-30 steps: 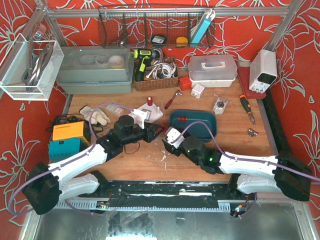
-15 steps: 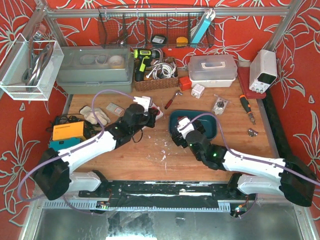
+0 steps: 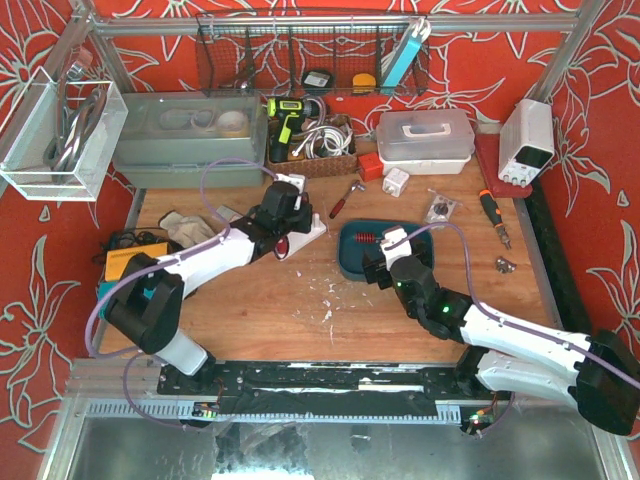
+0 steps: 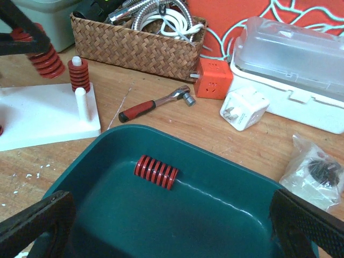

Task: Install the large spring

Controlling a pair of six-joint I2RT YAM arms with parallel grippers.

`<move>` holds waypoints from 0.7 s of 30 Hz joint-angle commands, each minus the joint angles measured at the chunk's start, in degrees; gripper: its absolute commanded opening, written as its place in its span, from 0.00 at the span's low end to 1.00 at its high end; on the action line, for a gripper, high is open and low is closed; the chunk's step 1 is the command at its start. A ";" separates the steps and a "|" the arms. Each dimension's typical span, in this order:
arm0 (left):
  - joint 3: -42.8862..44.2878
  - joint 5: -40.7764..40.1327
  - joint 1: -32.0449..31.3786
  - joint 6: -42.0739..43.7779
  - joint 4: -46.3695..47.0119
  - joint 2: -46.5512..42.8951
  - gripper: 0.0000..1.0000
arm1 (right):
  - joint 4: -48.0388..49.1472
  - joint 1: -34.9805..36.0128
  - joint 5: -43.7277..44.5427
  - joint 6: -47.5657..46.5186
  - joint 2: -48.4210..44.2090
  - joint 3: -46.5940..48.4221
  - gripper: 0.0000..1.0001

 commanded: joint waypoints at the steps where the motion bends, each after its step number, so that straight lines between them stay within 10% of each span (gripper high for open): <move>1: 4.86 3.68 0.60 0.54 -0.31 2.80 0.03 | -1.71 -0.66 -1.84 1.51 -0.04 -0.15 0.99; 21: 14.21 4.44 1.04 1.82 -7.54 13.05 0.06 | -1.73 -1.80 -2.54 1.62 0.07 -0.29 0.99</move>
